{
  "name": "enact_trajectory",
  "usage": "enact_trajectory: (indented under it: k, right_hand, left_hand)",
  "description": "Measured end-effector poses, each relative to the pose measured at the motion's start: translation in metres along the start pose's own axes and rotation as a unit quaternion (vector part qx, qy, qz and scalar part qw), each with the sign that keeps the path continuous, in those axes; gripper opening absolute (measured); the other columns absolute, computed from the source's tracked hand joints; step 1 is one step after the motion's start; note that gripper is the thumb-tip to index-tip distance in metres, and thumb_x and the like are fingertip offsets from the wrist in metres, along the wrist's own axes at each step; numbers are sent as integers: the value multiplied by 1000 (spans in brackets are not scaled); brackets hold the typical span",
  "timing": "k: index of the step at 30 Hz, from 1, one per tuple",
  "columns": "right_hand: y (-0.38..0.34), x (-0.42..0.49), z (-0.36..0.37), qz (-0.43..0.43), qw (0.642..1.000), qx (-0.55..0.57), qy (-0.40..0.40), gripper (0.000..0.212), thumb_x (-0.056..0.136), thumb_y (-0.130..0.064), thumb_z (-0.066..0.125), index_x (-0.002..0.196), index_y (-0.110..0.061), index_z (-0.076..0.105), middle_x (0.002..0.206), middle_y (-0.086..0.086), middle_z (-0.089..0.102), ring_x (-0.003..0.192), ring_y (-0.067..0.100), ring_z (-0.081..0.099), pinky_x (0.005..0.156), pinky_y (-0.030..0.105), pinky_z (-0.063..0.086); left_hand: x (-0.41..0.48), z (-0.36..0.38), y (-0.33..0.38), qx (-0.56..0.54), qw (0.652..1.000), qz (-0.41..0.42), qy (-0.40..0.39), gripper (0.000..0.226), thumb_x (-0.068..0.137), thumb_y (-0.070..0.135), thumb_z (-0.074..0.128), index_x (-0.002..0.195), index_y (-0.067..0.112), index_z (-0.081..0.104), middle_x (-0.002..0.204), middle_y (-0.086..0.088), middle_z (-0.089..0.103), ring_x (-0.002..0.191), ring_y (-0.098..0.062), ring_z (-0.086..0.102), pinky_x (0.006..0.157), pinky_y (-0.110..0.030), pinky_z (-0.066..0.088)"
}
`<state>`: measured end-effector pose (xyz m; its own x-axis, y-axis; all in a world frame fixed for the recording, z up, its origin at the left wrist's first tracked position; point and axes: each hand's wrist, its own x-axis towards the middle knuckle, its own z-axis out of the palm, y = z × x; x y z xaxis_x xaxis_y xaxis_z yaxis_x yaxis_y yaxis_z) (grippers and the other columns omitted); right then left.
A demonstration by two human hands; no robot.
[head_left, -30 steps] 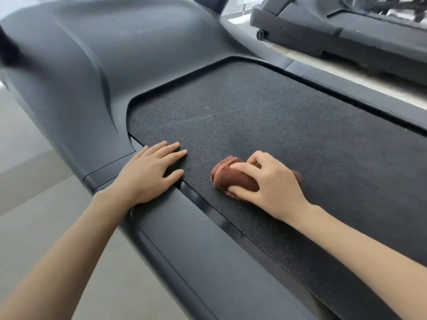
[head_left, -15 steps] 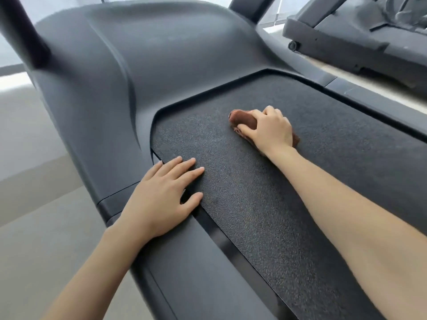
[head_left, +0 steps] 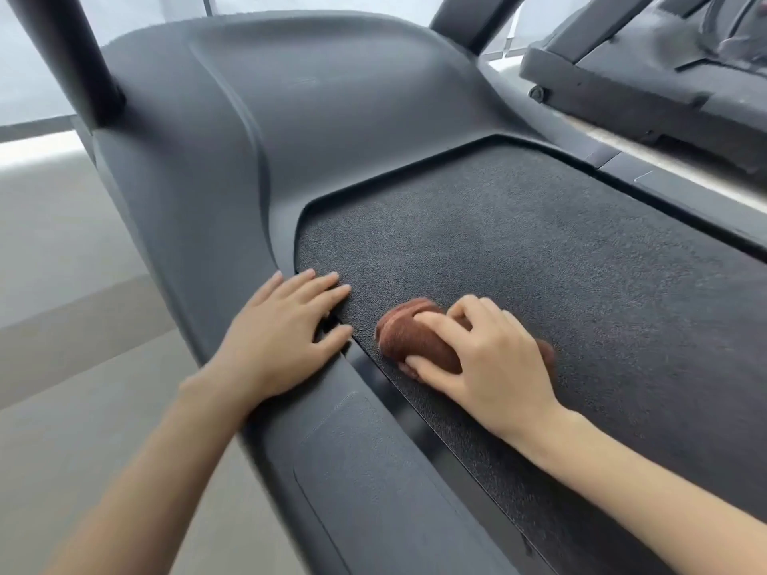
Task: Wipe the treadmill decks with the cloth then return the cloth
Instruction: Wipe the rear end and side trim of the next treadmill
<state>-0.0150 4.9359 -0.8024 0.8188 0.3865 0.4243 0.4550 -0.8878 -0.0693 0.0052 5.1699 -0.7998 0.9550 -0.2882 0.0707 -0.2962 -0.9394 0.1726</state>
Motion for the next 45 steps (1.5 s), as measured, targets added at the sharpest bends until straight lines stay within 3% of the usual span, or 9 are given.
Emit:
enact_trajectory:
  k: [7, 12, 20, 24, 27, 32, 39, 43, 45]
  right_hand:
    - [19, 48, 17, 11, 999, 46, -10, 40, 77, -54, 64, 104, -26, 68, 86, 2, 54, 83, 24, 56, 72, 36, 46]
    - [47, 143, 60, 103, 994, -20, -7, 46, 83, -58, 54, 119, -29, 60, 104, 7, 54, 103, 26, 51, 85, 35, 39]
    - [58, 212, 88, 108, 994, -33, -15, 48, 85, -60, 50, 121, -29, 57, 111, 7, 54, 110, 25, 49, 86, 35, 41]
    - [43, 194, 77, 3, 998, 32, -46, 46, 81, -60, 57, 118, -32, 61, 104, 3, 54, 106, 21, 50, 80, 30, 39]
    - [21, 170, 64, -51, 995, 58, -57, 44, 80, -55, 62, 116, -30, 64, 103, 2, 55, 103, 20, 50, 84, 32, 38]
    - [-4, 90, 27, -133, 979, 137, -70, 37, 78, -43, 71, 110, -23, 69, 95, 3, 59, 90, 21, 53, 81, 32, 39]
    - [11, -30, -29, -166, 971, 155, -81, 37, 80, -50, 66, 110, -28, 68, 95, -3, 57, 82, 16, 52, 70, 37, 44]
    - [18, -32, -33, -178, 966, 164, -95, 37, 80, -51, 65, 109, -28, 69, 92, -3, 56, 80, 13, 52, 70, 34, 45]
    - [11, -13, -25, -167, 964, 181, -96, 38, 80, -52, 63, 108, -27, 70, 90, -3, 56, 80, 14, 53, 72, 33, 47]
  left_hand:
    - [8, -4, -18, -6, 999, -20, 27, 72, 79, 62, 16, 142, 34, 35, 151, 16, 29, 142, -1, 11, 117, -29, -3]
    - [9, -4, -20, -22, 998, -26, 53, 78, 73, 65, 11, 140, 35, 39, 148, 18, 33, 141, 1, 15, 117, -27, -2]
    - [10, -4, -18, -52, 995, -28, 74, 76, 71, 66, 18, 135, 35, 47, 145, 17, 38, 139, 2, 18, 117, -27, 3]
    - [11, -3, -20, -71, 991, -40, 103, 81, 71, 61, 27, 140, 21, 43, 149, 4, 36, 142, -9, 19, 118, -28, 5]
    - [11, -4, -23, -90, 982, -89, 141, 74, 76, 46, 42, 139, 7, 42, 149, -7, 36, 142, -19, 22, 117, -34, 7]
    - [8, -2, -28, -67, 984, -93, 136, 56, 85, 29, 59, 135, 5, 47, 148, -9, 36, 143, -21, 20, 117, -35, 7]
    - [8, 2, -30, -26, 987, -103, 118, 53, 94, 36, 44, 142, 13, 38, 153, -1, 28, 144, -16, 11, 117, -33, 3]
    - [4, -1, -30, -55, 967, -175, 174, 45, 97, 23, 40, 141, 13, 40, 155, -6, 23, 144, -20, 12, 116, -33, 4]
    - [3, -1, -38, -23, 976, -162, 142, 47, 100, 26, 33, 146, 17, 31, 157, -2, 16, 145, -19, 7, 116, -32, 2]
